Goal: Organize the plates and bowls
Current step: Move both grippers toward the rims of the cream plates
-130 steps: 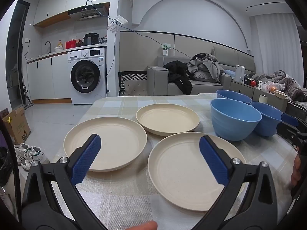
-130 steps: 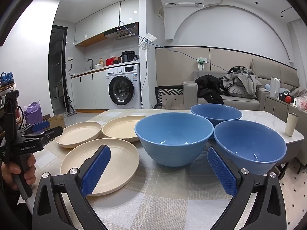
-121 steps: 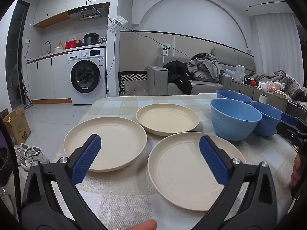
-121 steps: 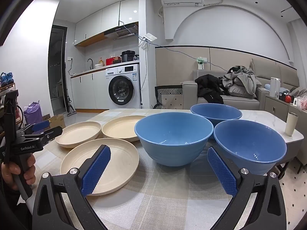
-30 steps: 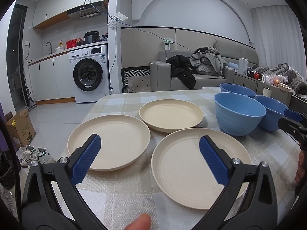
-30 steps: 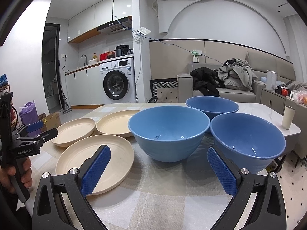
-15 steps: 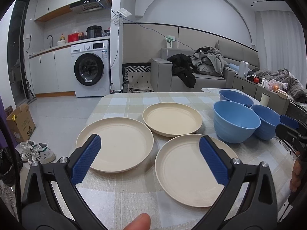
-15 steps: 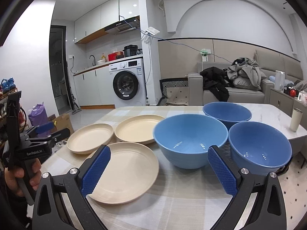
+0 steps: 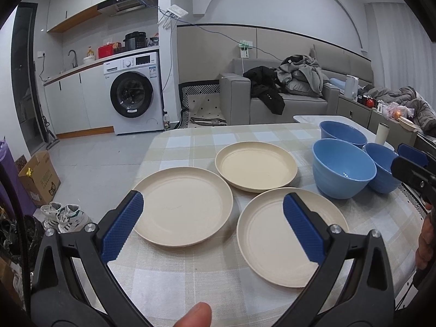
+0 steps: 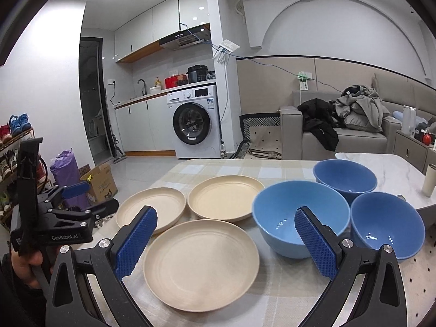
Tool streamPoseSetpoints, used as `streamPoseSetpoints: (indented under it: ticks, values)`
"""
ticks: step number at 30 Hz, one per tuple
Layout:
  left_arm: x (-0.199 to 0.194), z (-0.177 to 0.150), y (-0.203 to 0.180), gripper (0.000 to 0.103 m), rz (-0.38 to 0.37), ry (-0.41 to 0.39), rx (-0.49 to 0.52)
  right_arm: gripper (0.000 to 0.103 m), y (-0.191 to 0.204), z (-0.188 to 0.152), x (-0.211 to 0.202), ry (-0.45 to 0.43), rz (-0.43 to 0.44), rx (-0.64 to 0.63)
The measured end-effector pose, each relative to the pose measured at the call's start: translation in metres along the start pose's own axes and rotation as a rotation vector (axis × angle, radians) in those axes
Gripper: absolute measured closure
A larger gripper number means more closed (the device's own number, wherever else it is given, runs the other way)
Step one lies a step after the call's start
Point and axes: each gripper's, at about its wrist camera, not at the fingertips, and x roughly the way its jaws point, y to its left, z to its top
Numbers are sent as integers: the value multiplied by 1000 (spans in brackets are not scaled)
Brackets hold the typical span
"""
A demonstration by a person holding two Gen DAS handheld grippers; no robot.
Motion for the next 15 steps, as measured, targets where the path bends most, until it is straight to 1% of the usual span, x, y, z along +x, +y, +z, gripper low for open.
streamPoseSetpoints:
  ticks: [5,10,15]
  values:
    - [0,5,18,1,15,24,-31,0,12,12,10,21,-11,-18]
    - [-1,13,29,1,57,19,-41,0,16,26,20,36,-34,2]
    - [12,21,35,1,68,36,-73,0,14,37,32,65,-4,34]
